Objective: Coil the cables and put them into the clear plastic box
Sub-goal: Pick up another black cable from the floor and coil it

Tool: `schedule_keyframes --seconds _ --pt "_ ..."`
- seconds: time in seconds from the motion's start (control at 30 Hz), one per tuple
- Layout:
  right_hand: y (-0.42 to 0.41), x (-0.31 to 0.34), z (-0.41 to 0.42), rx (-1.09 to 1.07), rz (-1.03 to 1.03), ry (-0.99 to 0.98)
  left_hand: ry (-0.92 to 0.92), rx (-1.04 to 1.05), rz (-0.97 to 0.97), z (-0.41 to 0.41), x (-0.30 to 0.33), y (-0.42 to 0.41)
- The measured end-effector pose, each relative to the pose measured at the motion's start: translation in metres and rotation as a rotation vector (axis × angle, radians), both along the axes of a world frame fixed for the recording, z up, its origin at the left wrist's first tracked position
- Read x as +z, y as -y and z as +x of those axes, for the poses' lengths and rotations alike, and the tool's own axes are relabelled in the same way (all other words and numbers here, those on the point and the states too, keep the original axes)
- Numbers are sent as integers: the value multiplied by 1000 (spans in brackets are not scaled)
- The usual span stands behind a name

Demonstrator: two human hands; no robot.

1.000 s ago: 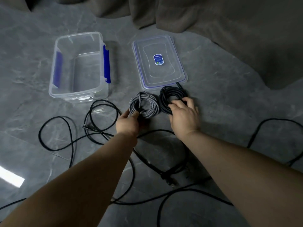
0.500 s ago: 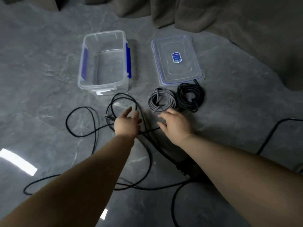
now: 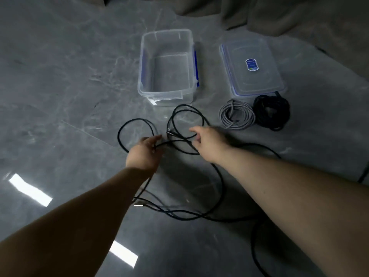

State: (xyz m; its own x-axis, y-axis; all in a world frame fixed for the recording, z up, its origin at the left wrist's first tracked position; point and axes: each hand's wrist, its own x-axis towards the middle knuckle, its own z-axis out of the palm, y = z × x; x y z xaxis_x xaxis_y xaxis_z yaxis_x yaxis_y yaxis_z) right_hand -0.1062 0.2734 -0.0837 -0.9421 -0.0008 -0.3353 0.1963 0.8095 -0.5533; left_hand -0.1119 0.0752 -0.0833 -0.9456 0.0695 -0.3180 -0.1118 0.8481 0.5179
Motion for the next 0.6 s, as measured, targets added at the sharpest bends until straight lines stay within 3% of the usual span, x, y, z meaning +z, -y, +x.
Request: schedule_keyframes --seconds 0.13,0.27,0.37,0.6 --pt "23 -15 -12 -2 165 142 19 -6 84 -1 -6 19" --pt "33 -13 -12 -45 269 41 -21 -69 184 -1 -3 23" --pt "38 -1 -7 -62 199 -72 -95 -102 231 -11 0 22" --pt "38 40 24 -283 -179 -223 -263 -353 321 -18 18 -6"
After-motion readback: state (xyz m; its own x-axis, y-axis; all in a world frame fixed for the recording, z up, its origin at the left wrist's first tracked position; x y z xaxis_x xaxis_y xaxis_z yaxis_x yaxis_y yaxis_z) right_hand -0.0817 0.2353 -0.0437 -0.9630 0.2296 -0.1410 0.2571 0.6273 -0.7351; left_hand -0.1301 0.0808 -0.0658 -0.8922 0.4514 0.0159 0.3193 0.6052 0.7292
